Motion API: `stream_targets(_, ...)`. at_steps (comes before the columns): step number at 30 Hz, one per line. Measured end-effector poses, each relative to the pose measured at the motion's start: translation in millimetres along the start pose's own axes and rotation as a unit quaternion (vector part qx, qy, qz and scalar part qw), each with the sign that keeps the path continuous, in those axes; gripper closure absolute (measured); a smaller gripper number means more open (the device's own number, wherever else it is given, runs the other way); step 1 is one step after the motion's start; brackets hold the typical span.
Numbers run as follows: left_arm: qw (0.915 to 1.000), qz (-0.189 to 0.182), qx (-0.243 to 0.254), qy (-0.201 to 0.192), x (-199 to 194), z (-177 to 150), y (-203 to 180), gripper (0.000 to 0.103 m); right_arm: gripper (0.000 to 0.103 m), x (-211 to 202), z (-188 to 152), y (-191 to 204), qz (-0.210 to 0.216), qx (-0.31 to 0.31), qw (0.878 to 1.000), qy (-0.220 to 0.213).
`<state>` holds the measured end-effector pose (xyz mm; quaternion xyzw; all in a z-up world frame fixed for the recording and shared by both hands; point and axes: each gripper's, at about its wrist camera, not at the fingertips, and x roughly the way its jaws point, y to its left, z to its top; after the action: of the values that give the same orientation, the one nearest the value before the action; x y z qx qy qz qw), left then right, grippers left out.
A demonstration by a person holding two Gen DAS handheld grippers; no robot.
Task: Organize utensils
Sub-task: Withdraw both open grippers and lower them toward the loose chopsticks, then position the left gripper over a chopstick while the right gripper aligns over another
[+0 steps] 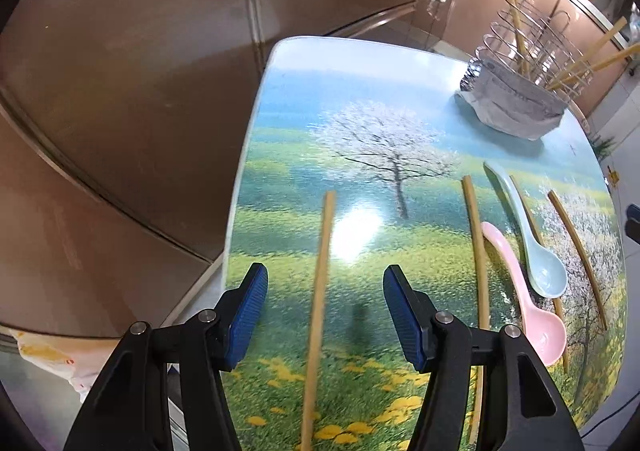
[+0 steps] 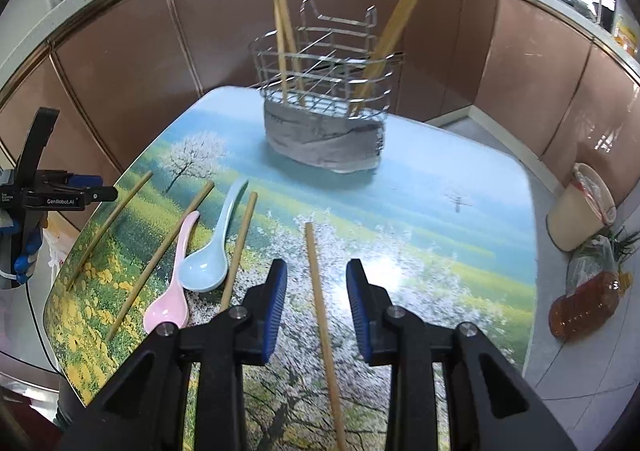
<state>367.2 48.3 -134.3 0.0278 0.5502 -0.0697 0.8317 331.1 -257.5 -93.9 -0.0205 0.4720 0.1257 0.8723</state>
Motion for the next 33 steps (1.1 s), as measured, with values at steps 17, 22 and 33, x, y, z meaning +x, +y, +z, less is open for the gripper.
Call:
stream_targets(17, 0.9924, -0.083, 0.054, 0.073, 38.0, 61.4, -62.2, 0.05, 0.074, 76.5, 39.6, 37.1, 0.06, -0.053, 0.992, 0.095)
stream_targets(22, 0.9904, -0.077, 0.074, 0.088, 50.7, 80.3, -81.0, 0.05, 0.074, 95.4, 45.3, 50.5, 0.067, -0.071, 0.989, 0.113)
stream_targets(33, 0.9873, -0.064, 0.089, 0.115, 82.8, 90.8, -110.7, 0.056, 0.074, 119.7, 48.1, 56.4, 0.076, -0.081, 0.985, 0.131)
